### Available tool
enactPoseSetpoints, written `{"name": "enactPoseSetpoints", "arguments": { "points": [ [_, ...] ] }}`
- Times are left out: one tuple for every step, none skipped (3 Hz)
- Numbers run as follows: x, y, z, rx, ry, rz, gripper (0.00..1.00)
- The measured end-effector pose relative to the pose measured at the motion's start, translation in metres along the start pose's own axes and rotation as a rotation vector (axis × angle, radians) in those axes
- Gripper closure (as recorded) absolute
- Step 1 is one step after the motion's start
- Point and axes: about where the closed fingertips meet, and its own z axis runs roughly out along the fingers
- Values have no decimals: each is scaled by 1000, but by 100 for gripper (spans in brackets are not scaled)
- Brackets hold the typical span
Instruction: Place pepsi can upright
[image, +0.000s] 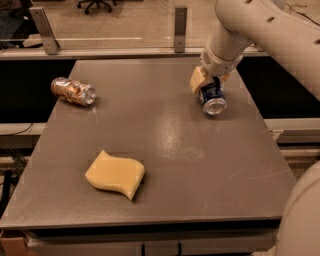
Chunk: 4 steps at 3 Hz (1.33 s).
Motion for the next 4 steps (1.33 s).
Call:
{"name": "enactPoseSetpoints", "arguments": {
  "points": [
    [-14, 5, -16, -71, -139, -116, 100],
    [-28, 10, -37, -147, -289, -205, 100],
    [-38, 13, -61, -250, -461, -272, 100],
    [-41, 14, -80, -387, -632, -318, 100]
  ]
}}
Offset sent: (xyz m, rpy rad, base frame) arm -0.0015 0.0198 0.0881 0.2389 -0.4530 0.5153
